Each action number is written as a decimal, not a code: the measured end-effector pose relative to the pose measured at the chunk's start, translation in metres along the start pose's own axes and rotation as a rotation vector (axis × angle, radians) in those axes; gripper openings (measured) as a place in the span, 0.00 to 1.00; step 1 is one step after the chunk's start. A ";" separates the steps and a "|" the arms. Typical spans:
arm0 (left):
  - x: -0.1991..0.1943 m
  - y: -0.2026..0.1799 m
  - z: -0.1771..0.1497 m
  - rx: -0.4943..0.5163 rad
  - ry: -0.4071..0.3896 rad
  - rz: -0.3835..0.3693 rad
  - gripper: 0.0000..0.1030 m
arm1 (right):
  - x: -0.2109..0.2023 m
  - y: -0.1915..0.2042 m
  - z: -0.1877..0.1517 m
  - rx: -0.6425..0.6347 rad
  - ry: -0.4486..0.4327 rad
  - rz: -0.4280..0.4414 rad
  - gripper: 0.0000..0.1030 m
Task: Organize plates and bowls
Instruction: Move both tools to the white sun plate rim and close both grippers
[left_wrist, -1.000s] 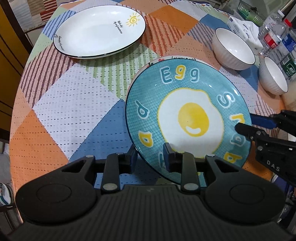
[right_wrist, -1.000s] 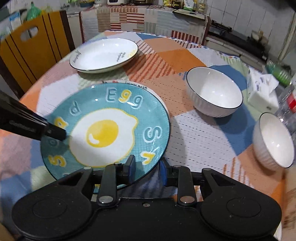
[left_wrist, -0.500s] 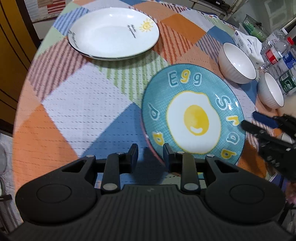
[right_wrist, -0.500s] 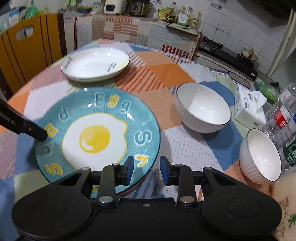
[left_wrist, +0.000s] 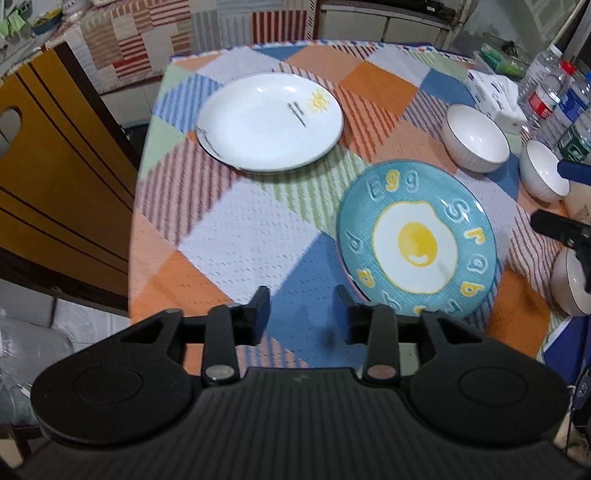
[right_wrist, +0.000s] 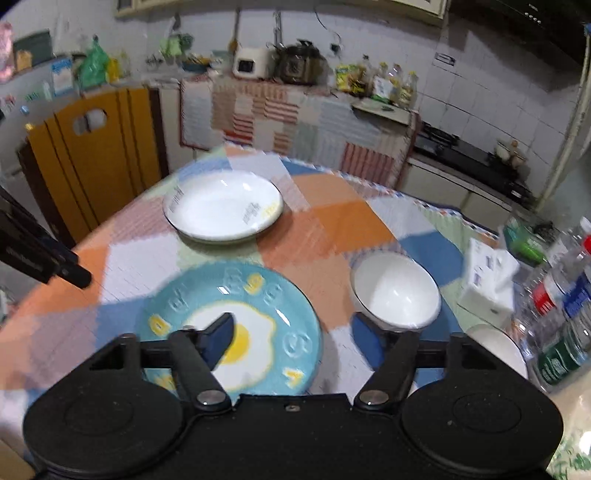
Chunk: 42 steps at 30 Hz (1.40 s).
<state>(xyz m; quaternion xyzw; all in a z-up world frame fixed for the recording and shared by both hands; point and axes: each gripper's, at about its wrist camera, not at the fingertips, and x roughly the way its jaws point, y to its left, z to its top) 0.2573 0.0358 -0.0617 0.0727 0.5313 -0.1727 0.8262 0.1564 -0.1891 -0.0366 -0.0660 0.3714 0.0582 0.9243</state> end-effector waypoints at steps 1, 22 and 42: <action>-0.002 0.003 0.003 -0.002 -0.004 0.009 0.41 | -0.001 0.002 0.006 -0.014 -0.003 0.021 0.83; 0.024 0.062 0.057 0.017 -0.037 0.130 0.76 | 0.116 0.002 0.112 0.104 0.152 0.356 0.83; 0.112 0.097 0.110 -0.157 -0.035 0.065 0.74 | 0.237 -0.025 0.095 0.335 0.185 0.391 0.76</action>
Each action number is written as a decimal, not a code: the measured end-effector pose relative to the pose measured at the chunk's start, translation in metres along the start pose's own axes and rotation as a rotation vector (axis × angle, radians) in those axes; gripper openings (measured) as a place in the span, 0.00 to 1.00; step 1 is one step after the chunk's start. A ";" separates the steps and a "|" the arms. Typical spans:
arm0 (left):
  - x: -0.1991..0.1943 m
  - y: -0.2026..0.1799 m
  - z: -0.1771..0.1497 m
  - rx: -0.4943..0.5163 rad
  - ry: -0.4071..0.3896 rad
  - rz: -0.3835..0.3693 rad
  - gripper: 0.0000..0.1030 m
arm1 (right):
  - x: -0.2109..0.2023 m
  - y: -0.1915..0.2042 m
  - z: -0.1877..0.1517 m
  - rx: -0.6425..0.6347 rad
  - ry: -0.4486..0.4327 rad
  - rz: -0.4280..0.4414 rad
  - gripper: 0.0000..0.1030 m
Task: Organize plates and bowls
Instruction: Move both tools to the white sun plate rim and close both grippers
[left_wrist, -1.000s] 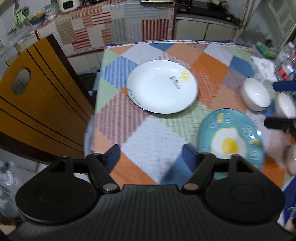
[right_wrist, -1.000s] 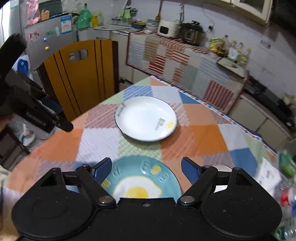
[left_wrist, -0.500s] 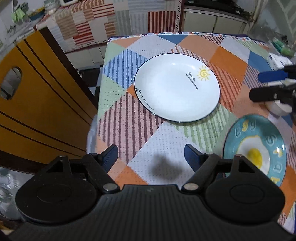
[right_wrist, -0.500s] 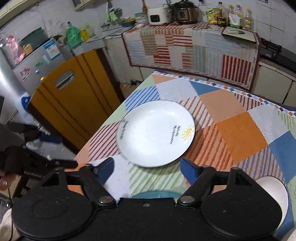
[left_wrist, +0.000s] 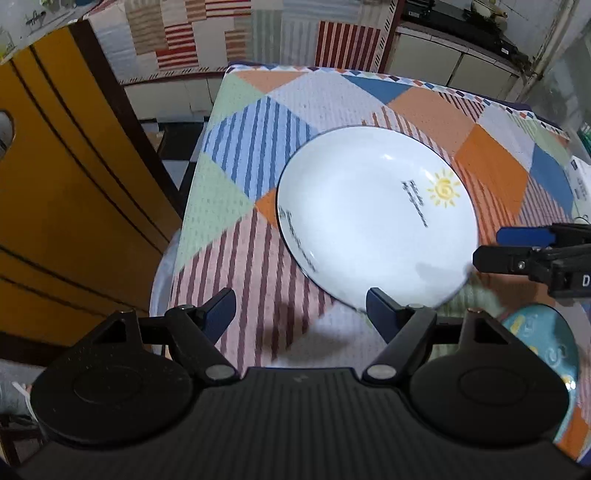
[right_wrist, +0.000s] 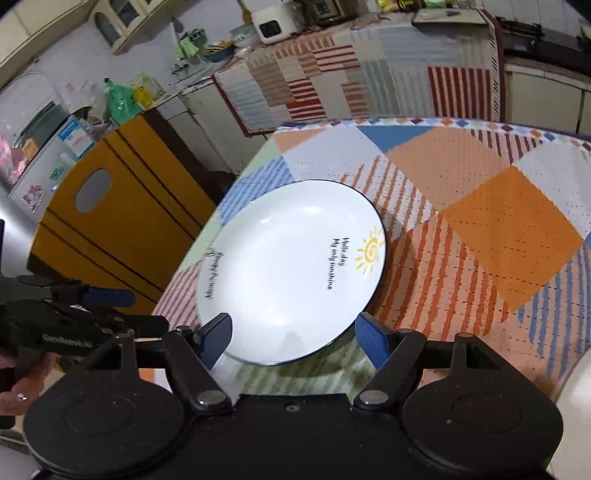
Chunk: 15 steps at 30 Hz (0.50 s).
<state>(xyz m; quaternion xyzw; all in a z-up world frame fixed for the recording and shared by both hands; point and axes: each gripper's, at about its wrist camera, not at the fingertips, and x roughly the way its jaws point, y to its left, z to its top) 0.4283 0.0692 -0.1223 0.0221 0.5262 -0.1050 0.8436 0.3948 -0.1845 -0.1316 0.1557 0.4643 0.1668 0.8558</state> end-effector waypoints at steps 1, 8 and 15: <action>0.004 0.001 0.002 0.003 0.002 0.004 0.73 | 0.004 -0.004 0.001 0.019 0.005 0.003 0.75; 0.034 0.012 -0.001 -0.023 -0.037 0.000 0.70 | 0.021 -0.024 -0.001 0.090 0.008 -0.016 0.52; 0.054 0.023 0.004 -0.059 -0.057 -0.027 0.60 | 0.029 -0.038 -0.004 0.119 -0.021 -0.030 0.51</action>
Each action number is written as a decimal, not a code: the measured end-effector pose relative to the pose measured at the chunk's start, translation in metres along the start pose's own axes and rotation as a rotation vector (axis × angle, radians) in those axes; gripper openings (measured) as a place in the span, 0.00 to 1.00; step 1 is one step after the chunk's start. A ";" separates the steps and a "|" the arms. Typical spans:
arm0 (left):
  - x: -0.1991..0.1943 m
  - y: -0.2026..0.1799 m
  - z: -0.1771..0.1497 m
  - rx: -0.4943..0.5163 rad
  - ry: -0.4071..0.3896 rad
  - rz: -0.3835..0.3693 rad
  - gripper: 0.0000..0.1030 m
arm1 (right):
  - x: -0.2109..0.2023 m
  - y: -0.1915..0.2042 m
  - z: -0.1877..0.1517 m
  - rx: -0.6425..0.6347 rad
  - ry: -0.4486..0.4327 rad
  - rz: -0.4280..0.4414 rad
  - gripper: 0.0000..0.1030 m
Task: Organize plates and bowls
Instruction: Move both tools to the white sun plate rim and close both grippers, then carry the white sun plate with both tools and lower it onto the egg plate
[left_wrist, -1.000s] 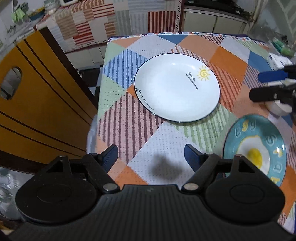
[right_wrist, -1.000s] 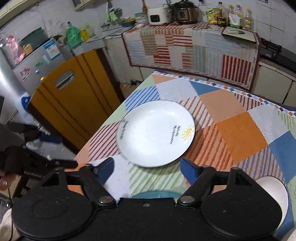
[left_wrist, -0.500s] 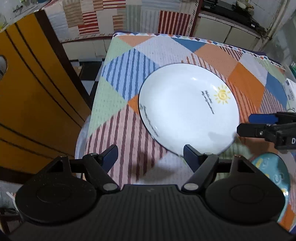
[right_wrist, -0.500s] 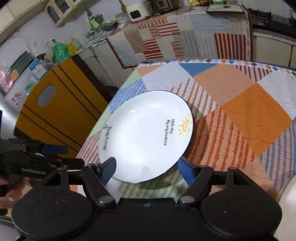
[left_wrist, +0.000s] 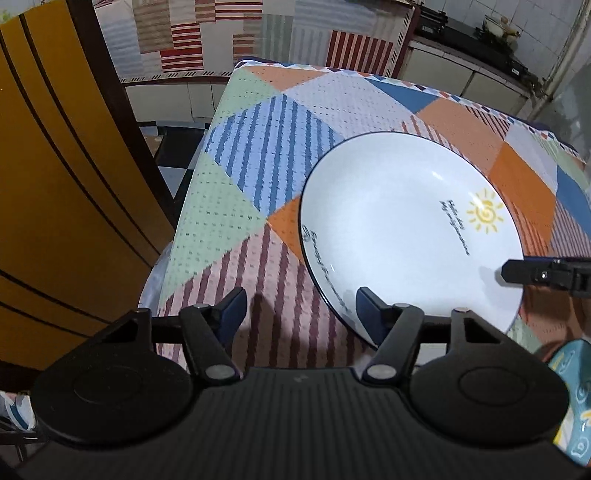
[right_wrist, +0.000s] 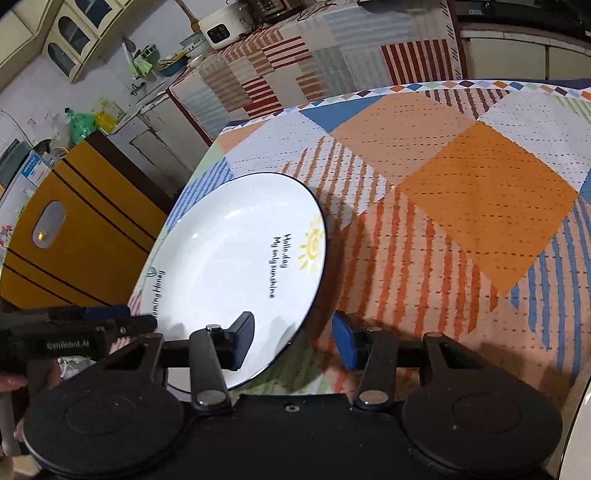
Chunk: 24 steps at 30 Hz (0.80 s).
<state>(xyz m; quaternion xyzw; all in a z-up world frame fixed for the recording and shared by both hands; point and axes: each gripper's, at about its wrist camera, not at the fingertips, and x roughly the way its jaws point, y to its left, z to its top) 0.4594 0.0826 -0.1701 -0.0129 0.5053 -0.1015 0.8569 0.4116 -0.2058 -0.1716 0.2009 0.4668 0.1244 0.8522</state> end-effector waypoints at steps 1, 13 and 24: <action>0.002 0.000 0.001 0.003 -0.002 0.003 0.58 | 0.001 -0.002 0.000 0.005 -0.004 0.003 0.50; 0.012 -0.005 -0.007 -0.003 -0.079 -0.098 0.20 | 0.015 -0.017 0.007 0.074 -0.060 0.047 0.33; -0.006 -0.022 -0.021 0.053 -0.098 -0.057 0.22 | 0.011 -0.009 0.001 -0.017 -0.053 0.045 0.16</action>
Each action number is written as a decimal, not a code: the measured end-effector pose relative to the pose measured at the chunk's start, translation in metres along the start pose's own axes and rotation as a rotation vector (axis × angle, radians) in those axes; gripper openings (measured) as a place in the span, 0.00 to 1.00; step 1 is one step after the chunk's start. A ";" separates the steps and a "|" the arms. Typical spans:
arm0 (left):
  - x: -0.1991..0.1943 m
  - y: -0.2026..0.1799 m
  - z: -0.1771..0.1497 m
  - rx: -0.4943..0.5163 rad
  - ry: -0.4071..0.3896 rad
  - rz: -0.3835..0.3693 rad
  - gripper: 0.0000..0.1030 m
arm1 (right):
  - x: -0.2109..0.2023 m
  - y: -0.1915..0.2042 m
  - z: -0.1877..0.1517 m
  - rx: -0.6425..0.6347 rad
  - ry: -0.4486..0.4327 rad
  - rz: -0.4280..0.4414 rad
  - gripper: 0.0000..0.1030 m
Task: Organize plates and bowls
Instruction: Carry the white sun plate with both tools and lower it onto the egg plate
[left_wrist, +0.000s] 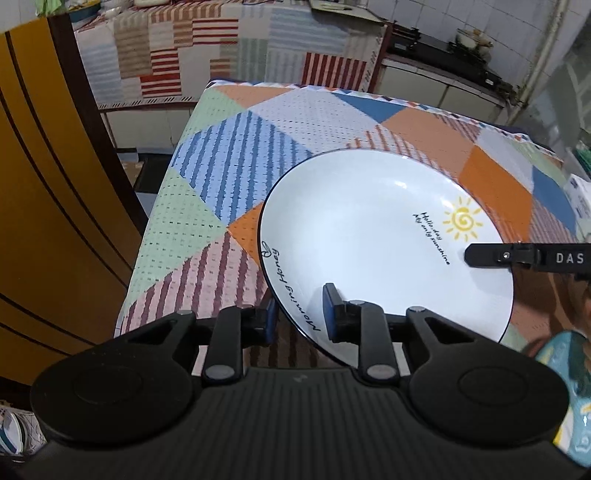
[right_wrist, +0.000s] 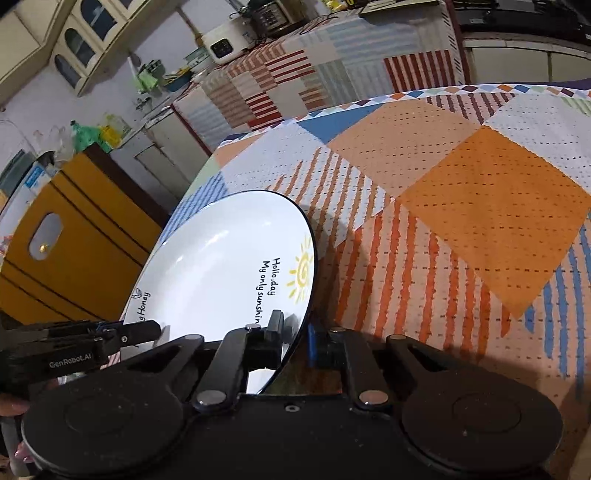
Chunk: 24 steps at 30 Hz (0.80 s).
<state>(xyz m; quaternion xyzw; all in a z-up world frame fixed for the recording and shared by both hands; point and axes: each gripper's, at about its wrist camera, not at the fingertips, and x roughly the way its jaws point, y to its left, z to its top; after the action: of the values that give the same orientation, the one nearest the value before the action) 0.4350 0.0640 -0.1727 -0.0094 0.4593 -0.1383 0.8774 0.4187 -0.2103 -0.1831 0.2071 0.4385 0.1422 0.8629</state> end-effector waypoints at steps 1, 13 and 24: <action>-0.004 -0.003 -0.002 0.012 -0.001 0.002 0.23 | -0.003 0.001 -0.002 -0.015 0.004 -0.001 0.16; -0.068 -0.029 -0.024 0.043 -0.088 0.004 0.23 | -0.060 0.020 -0.021 -0.081 -0.034 0.006 0.18; -0.138 -0.064 -0.047 0.112 -0.117 -0.050 0.23 | -0.143 0.042 -0.053 -0.130 -0.082 0.004 0.20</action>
<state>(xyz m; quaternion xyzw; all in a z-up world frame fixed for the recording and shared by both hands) 0.3080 0.0423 -0.0800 0.0199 0.3983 -0.1849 0.8982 0.2909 -0.2225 -0.0911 0.1575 0.3920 0.1635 0.8915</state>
